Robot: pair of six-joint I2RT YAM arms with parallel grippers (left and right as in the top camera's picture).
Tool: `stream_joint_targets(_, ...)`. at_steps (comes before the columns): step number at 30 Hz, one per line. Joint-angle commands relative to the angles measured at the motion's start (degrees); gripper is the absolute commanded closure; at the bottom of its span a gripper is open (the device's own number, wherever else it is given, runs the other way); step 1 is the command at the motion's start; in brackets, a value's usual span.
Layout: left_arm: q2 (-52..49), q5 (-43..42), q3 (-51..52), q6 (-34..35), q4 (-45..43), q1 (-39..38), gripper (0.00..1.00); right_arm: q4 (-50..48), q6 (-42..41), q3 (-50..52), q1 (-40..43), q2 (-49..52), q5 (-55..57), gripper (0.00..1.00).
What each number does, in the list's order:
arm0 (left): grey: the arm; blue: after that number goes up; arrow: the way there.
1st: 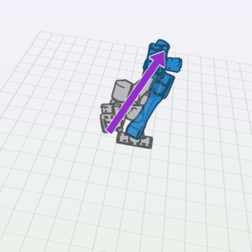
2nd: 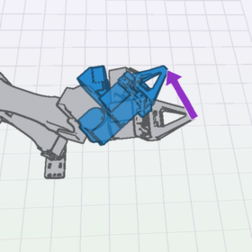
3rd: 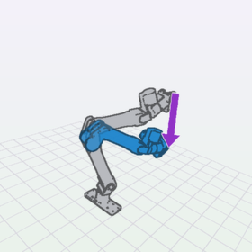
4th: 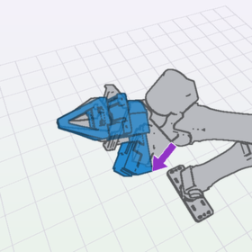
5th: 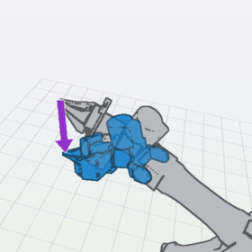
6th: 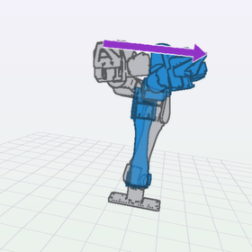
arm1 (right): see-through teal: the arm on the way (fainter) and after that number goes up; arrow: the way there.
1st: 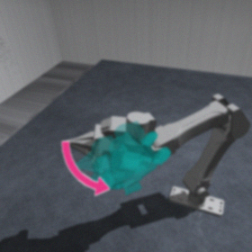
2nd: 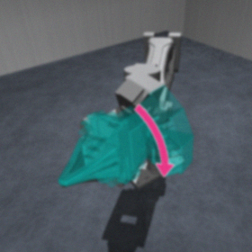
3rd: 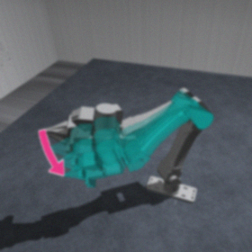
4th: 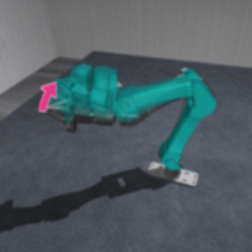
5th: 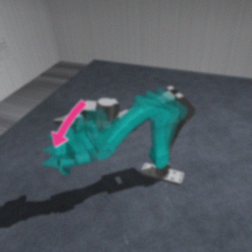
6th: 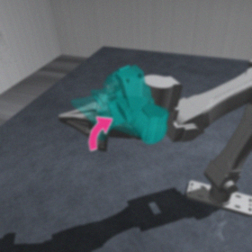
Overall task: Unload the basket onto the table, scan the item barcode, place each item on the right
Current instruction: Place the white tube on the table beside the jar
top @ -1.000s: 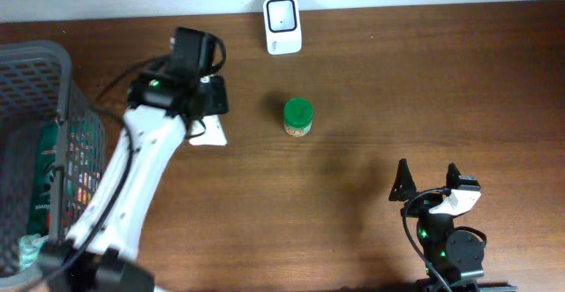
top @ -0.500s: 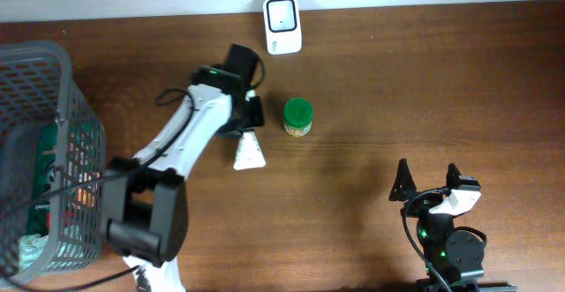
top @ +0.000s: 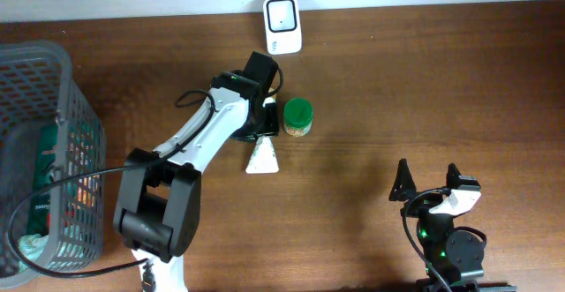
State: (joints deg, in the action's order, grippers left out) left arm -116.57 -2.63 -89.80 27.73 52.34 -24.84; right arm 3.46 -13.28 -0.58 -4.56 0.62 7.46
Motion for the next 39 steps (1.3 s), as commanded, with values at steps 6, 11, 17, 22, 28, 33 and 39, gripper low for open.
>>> stream_joint_targets(6, 3.30, 0.46, -13.49, -4.96, 6.60, 5.92, 0.51, 0.46, 0.37, 0.26, -0.31, -0.44, -0.13, 0.02)
stream_joint_targets(11, 6.95, 0.48, -29.86, -8.17, 15.30, 13.20, 0.42, 0.46, 0.37, 0.26, -0.31, -0.44, -0.13, 0.02)
stream_joint_targets(17, 12.46, 3.43, -44.74, -10.93, 24.68, 25.29, 0.42, 0.46, 0.37, 0.26, -0.31, -0.44, -0.13, 0.02)
stream_joint_targets(22, 17.59, 6.80, -46.82, -10.91, 27.93, 35.58, 0.42, 0.46, 0.37, 0.26, -0.31, -0.44, -0.13, 0.02)
stream_joint_targets(28, 19.34, 6.29, -46.31, -10.21, 29.53, 50.86, 0.41, 0.46, 0.37, 0.26, -0.31, -0.44, -0.13, 0.02)
stream_joint_targets(33, 18.82, 5.42, -41.29, -10.21, 30.27, 57.05, 0.38, 0.46, 0.37, 0.26, -0.31, -0.44, -0.13, 0.02)
stream_joint_targets(39, 18.82, 5.42, -29.62, -10.23, 26.99, 61.92, 0.38, 0.46, 0.37, 0.26, -0.31, -0.44, -0.13, 0.02)
